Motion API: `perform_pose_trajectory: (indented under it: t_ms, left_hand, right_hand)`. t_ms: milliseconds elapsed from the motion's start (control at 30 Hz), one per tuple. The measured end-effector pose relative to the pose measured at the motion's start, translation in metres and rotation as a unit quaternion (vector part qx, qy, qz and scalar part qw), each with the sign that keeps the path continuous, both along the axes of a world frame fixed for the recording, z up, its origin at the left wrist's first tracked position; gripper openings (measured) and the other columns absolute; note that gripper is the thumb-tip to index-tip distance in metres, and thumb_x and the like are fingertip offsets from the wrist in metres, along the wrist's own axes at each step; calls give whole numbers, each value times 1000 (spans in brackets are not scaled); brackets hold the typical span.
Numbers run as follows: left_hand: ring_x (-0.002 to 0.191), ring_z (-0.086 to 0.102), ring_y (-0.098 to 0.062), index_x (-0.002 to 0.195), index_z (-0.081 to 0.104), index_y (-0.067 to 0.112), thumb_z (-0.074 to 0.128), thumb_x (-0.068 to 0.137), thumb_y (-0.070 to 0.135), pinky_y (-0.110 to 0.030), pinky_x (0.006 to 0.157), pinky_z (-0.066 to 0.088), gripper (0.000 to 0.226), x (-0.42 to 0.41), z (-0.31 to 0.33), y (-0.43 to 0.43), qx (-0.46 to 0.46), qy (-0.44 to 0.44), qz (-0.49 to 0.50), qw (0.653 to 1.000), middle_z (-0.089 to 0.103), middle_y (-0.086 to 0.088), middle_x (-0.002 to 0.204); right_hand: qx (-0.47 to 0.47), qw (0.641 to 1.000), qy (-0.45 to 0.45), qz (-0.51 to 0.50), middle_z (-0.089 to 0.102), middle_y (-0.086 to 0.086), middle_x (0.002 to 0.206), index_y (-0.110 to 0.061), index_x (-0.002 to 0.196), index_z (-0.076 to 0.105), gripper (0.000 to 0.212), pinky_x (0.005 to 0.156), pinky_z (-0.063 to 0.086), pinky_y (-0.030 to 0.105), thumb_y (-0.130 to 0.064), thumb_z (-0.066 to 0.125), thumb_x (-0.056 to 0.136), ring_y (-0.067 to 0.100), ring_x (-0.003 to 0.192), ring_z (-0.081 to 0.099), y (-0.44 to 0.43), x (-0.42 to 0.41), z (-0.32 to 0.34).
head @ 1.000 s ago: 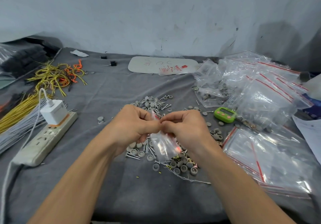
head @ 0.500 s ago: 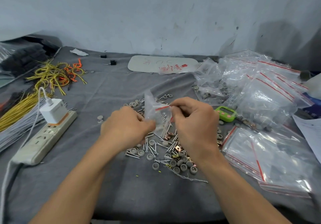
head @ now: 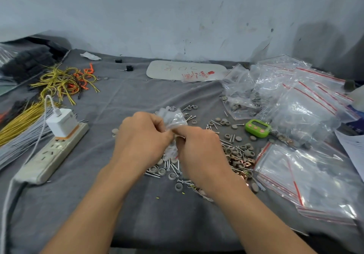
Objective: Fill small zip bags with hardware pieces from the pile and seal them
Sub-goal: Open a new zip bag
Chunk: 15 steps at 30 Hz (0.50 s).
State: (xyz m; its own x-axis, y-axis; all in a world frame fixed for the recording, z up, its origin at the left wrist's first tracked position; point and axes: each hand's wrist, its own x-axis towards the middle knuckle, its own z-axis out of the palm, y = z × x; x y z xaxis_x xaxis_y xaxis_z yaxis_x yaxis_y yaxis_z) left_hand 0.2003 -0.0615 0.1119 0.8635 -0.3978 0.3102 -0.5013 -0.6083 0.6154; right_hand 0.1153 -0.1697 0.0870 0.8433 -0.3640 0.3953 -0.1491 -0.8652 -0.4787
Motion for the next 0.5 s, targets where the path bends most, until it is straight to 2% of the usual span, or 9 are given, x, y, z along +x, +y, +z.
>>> perform_pose_trajectory:
  t_ms: [100, 167, 200, 267, 300, 333, 367, 433, 500]
  left_hand:
    - [58, 58, -11, 57, 60, 27, 75, 63, 38, -25, 51, 32, 20, -3, 2, 2, 48, -61, 5, 997, 59, 9, 51]
    - [64, 59, -19, 58, 56, 28, 72, 63, 37, -25, 53, 30, 20, -3, 5, 3, 84, -114, 39, 989, 60, 9, 56]
    - [63, 58, -20, 58, 54, 28, 71, 63, 37, -24, 53, 28, 20, -4, 5, 2, 88, -128, 45, 987, 58, 9, 56]
    - [55, 47, -16, 57, 50, 28, 69, 63, 38, -23, 51, 21, 23, -9, 5, 0, 95, -155, 37, 983, 50, 10, 52]
    - [52, 39, -13, 56, 48, 27, 67, 63, 39, -22, 51, 17, 23, -13, 4, -1, 99, -171, 28, 980, 45, 10, 50]
    - [50, 35, -12, 55, 46, 27, 65, 62, 39, -21, 51, 15, 23, -16, 2, -3, 99, -184, 19, 978, 41, 11, 49]
    - [51, 34, -12, 55, 45, 27, 63, 61, 39, -20, 50, 13, 23, -19, 1, -5, 97, -193, 10, 976, 41, 11, 48]
    - [51, 34, -13, 55, 42, 26, 58, 61, 41, -20, 50, 13, 22, -23, -1, -8, 92, -204, -5, 975, 40, 11, 48]
    - [52, 38, -16, 53, 37, 25, 55, 62, 41, -22, 49, 13, 25, -27, -1, -14, 86, -214, -13, 973, 40, 9, 48]
  right_hand:
    - [94, 994, 55, -30, 76, 0, 94, -22, 104, 72, 19, 79, 51, 34, -20, 56, 96, 24, 90, 68, -13, 4, 1]
    - [248, 967, 32, -54, 75, 1, 80, -18, 96, 74, 19, 67, 53, 31, -14, 55, 96, 18, 73, 68, -18, 8, 4]
    - [371, 927, 1, -54, 72, 5, 72, -15, 93, 75, 23, 57, 51, 29, -7, 53, 97, 15, 61, 64, -19, 9, 6]
    - [622, 779, -73, -15, 67, 11, 71, -4, 93, 73, 28, 45, 44, 20, 9, 48, 96, 12, 50, 55, -19, 10, 13]
    - [711, 695, -105, 4, 67, 12, 74, 1, 94, 72, 29, 43, 43, 17, 14, 46, 95, 11, 50, 54, -19, 9, 16]
    - [763, 633, -127, 13, 69, 13, 78, 4, 96, 71, 29, 44, 45, 16, 16, 45, 95, 11, 52, 56, -21, 8, 18]
    - [788, 598, -143, 20, 70, 15, 82, 6, 98, 70, 29, 49, 50, 17, 17, 44, 94, 13, 57, 60, -22, 5, 19]
    - [782, 597, -177, 21, 74, 18, 92, 5, 100, 72, 31, 73, 62, 25, 21, 47, 91, 20, 73, 69, -22, 4, 16]
    - [726, 660, -194, 14, 77, 15, 94, -1, 100, 76, 32, 83, 62, 31, 19, 54, 89, 21, 82, 73, -19, 3, 12]
